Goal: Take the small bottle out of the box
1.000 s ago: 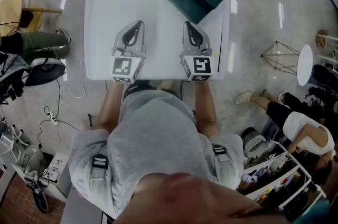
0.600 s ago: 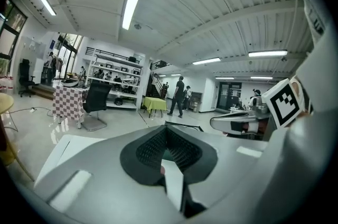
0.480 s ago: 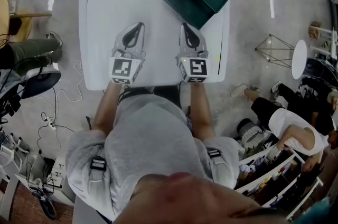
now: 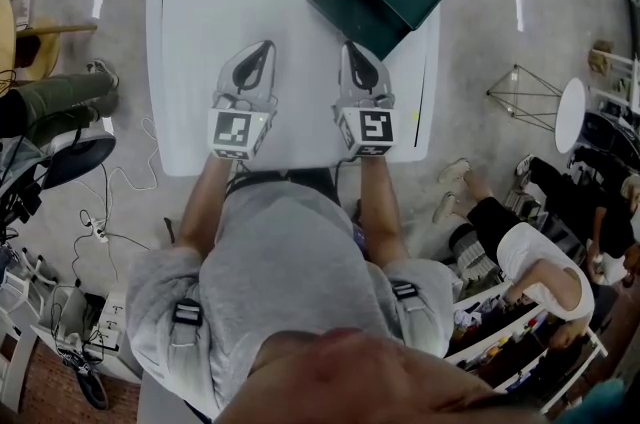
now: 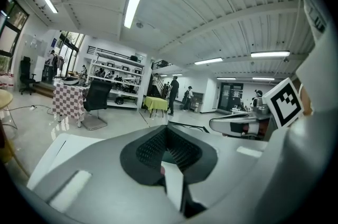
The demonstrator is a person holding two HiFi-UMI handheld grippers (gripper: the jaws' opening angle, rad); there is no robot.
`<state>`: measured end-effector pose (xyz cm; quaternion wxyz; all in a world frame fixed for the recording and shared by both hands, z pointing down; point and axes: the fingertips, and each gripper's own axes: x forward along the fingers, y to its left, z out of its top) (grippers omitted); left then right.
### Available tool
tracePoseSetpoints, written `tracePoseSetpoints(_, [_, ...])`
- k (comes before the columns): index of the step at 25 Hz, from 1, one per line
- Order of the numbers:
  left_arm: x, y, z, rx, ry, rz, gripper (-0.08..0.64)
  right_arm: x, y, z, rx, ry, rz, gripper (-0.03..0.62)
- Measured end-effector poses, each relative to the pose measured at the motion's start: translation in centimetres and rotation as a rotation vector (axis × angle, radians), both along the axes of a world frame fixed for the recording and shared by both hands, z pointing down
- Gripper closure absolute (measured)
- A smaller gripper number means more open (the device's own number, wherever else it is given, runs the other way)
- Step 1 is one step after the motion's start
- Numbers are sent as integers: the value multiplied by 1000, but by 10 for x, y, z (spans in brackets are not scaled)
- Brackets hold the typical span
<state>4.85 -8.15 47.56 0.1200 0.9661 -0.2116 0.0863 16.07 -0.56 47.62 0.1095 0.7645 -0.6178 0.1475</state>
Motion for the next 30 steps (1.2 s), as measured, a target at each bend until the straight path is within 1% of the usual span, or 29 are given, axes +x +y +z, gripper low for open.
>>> tracePoseSetpoints(4, [11, 1, 0, 4, -2, -18, 549, 15, -5, 7, 0, -16, -12, 589])
tracePoseSetpoints(7, [13, 2, 2, -7, -13, -54, 549, 24, -7, 9, 8, -39, -24, 589])
tracePoseSetpoints(12, [24, -5, 8, 5, -33, -104, 549, 38, -17, 21, 12, -65, -63, 589])
tracePoseSetpoints(17, [33, -9, 15, -5, -48, -159, 549, 52, -24, 29, 9, -86, -100, 589])
tracePoseSetpoints(21, [40, -15, 22, 4, -60, -178, 549, 63, -34, 41, 2, -78, -126, 589])
tracePoseSetpoints(27, [40, -22, 41, 1, -96, -209, 549, 85, -53, 62, -4, -58, -117, 586])
tracePoseSetpoints(28, [38, -23, 43, -3, -100, -216, 549, 88, -58, 64, -1, -59, -119, 566])
tracePoseSetpoints(29, [37, -24, 45, -7, -103, -221, 549, 90, -63, 65, 3, -59, -123, 533])
tracePoseSetpoints(30, [36, -25, 47, -9, -107, -225, 549, 93, -68, 66, 7, -59, -126, 521])
